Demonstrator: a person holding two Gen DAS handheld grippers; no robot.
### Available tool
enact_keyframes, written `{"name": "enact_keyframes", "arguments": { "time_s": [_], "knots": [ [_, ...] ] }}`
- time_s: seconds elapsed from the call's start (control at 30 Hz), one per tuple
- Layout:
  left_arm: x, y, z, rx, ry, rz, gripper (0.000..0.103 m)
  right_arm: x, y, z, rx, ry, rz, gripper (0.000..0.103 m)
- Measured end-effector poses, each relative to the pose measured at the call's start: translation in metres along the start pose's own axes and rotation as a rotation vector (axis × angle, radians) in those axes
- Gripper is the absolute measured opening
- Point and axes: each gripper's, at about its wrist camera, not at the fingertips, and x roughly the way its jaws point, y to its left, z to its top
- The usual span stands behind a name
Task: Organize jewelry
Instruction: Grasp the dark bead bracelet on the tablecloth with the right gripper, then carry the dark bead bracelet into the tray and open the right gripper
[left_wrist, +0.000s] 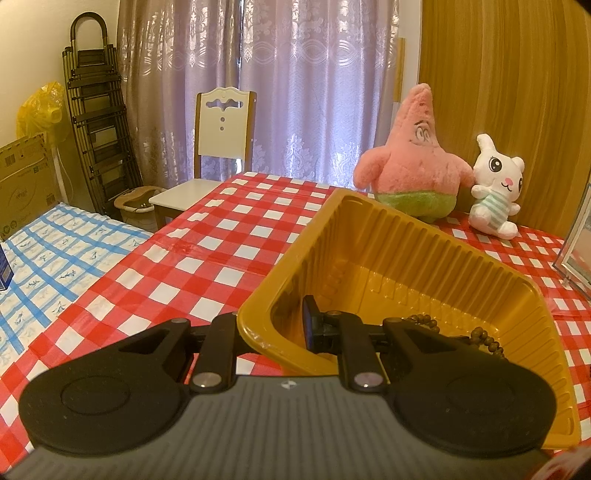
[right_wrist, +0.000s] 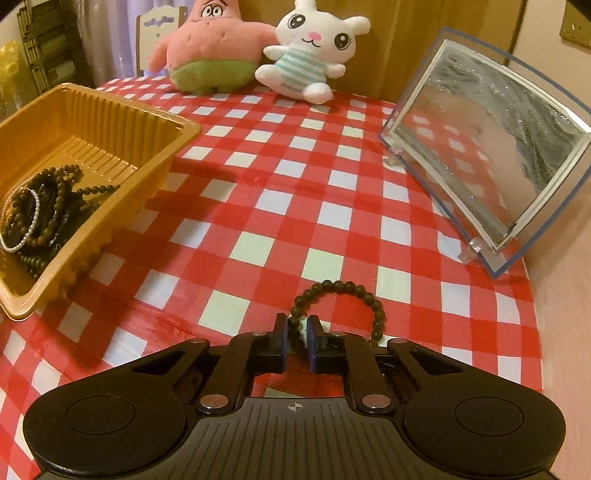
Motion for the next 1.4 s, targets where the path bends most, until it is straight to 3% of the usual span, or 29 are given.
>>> {"name": "enact_keyframes", "arguments": {
  "time_s": [0.37, 0.5, 0.63, 0.83, 1.07, 1.4],
  "knots": [
    [0.001, 0.000, 0.000, 0.001, 0.000, -0.002, 0.016, 0.001, 0.001, 0.004, 0.032, 0.019, -0.025, 0.006],
    [-0.001, 0.003, 0.000, 0.003, -0.003, -0.005, 0.016, -0.009, -0.016, 0.007, 0.224, 0.010, 0.032, 0.006],
    [-0.001, 0.002, 0.000, 0.004, -0.004, -0.005, 0.016, -0.033, -0.038, 0.013, 0.443, -0.061, 0.134, 0.006],
    [-0.001, 0.002, 0.000, 0.005, -0.003, -0.005, 0.016, -0.072, -0.049, 0.029, 0.574, -0.176, 0.251, 0.006],
    [-0.001, 0.003, 0.000, 0.005, -0.004, -0.006, 0.016, -0.097, -0.021, 0.053, 0.564, -0.233, 0.362, 0.006],
    [-0.002, 0.000, 0.002, 0.004, -0.003, -0.007, 0.016, -0.068, 0.073, 0.083, 0.496, -0.150, 0.586, 0.006]
  ]
}}
